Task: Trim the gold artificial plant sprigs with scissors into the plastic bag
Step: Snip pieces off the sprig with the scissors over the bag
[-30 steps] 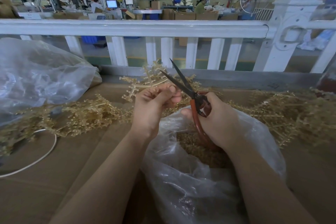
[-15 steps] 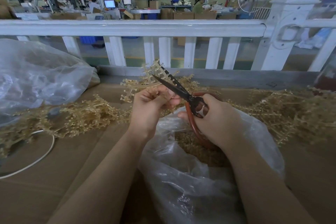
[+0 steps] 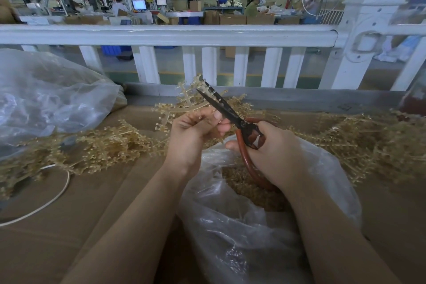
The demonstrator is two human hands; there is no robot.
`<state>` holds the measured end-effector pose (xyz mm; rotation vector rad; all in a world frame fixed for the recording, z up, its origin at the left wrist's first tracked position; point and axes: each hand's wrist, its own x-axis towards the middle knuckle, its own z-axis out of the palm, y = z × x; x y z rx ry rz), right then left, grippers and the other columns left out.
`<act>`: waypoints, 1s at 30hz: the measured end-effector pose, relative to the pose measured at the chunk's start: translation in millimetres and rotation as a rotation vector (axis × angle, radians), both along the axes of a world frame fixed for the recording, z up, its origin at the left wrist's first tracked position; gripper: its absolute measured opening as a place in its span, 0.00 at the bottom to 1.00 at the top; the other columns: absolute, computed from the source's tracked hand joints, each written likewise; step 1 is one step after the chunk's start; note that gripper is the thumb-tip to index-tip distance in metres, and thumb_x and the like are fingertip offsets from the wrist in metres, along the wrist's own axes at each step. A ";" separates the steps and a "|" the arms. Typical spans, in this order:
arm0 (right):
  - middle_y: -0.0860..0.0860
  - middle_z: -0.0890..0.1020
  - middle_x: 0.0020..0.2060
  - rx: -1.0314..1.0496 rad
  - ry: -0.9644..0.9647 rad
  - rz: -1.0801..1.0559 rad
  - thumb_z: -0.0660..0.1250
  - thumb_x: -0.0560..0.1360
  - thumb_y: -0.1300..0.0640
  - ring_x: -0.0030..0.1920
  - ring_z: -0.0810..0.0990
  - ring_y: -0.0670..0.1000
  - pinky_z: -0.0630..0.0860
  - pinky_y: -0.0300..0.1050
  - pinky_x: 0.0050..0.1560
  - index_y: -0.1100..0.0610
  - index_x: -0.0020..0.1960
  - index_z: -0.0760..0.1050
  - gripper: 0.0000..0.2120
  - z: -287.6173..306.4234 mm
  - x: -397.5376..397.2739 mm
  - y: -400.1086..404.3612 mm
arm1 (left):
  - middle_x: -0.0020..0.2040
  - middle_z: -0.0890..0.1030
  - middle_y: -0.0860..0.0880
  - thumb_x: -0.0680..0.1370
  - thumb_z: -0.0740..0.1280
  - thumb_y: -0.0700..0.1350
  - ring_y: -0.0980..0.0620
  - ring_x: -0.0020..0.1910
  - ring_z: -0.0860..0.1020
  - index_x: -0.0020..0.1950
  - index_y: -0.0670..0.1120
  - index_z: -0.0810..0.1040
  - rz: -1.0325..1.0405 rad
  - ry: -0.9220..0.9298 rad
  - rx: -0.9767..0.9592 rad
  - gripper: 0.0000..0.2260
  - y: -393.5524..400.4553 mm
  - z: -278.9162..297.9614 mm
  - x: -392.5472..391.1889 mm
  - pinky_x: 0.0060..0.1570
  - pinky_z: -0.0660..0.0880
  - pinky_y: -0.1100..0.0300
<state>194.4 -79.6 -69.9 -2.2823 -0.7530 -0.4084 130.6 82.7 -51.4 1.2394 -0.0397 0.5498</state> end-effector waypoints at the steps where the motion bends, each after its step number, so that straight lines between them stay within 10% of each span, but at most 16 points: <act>1: 0.42 0.78 0.31 0.005 0.004 0.004 0.65 0.65 0.24 0.34 0.78 0.43 0.76 0.39 0.35 0.51 0.41 0.76 0.29 -0.7 0.4 0.0 | 0.37 0.85 0.45 0.71 0.71 0.41 0.51 0.36 0.83 0.40 0.45 0.85 0.001 0.002 -0.007 0.03 0.4 -0.6 0.8 0.40 0.79 0.61; 7: 0.39 0.73 0.27 0.094 0.016 0.042 0.60 0.61 0.20 0.30 0.73 0.39 0.65 0.38 0.31 0.44 0.35 0.67 0.27 0.6 -2.1 2.2 | 0.36 0.85 0.45 0.70 0.71 0.40 0.52 0.35 0.83 0.41 0.42 0.83 -0.008 -0.003 -0.026 0.03 -0.8 -1.1 1.3 0.39 0.79 0.62; 19: 0.45 0.79 0.30 0.110 0.031 0.035 0.59 0.60 0.18 0.33 0.78 0.44 0.79 0.48 0.37 0.52 0.40 0.76 0.36 -0.3 0.9 2.3 | 0.41 0.85 0.46 0.72 0.71 0.42 0.51 0.40 0.82 0.42 0.45 0.85 -0.091 0.021 -0.004 0.03 1.7 -3.4 2.8 0.45 0.79 0.59; 23: 0.43 0.79 0.31 0.125 0.046 0.019 0.61 0.60 0.20 0.33 0.78 0.42 0.78 0.43 0.37 0.51 0.40 0.76 0.34 -1.7 1.3 1.9 | 0.52 0.83 0.47 0.74 0.71 0.44 0.49 0.51 0.83 0.61 0.42 0.72 -0.164 0.062 -0.162 0.19 7.3 -1.9 3.5 0.51 0.79 0.57; 27: 0.42 0.80 0.32 0.145 0.065 0.037 0.63 0.61 0.21 0.34 0.79 0.41 0.78 0.41 0.38 0.49 0.41 0.77 0.32 -2.3 1.3 1.5 | 0.59 0.79 0.45 0.71 0.73 0.53 0.45 0.59 0.79 0.55 0.47 0.79 -0.122 0.015 -0.407 0.16 22.3 -0.9 -0.8 0.60 0.76 0.51; 30: 0.40 0.82 0.35 0.138 0.088 0.033 0.62 0.60 0.19 0.37 0.79 0.40 0.78 0.40 0.39 0.47 0.43 0.78 0.33 -1.1 0.1 0.0 | 0.61 0.81 0.49 0.65 0.77 0.53 0.49 0.60 0.81 0.69 0.48 0.69 0.035 -0.024 -0.470 0.36 34.4 4.6 -3.9 0.57 0.79 0.53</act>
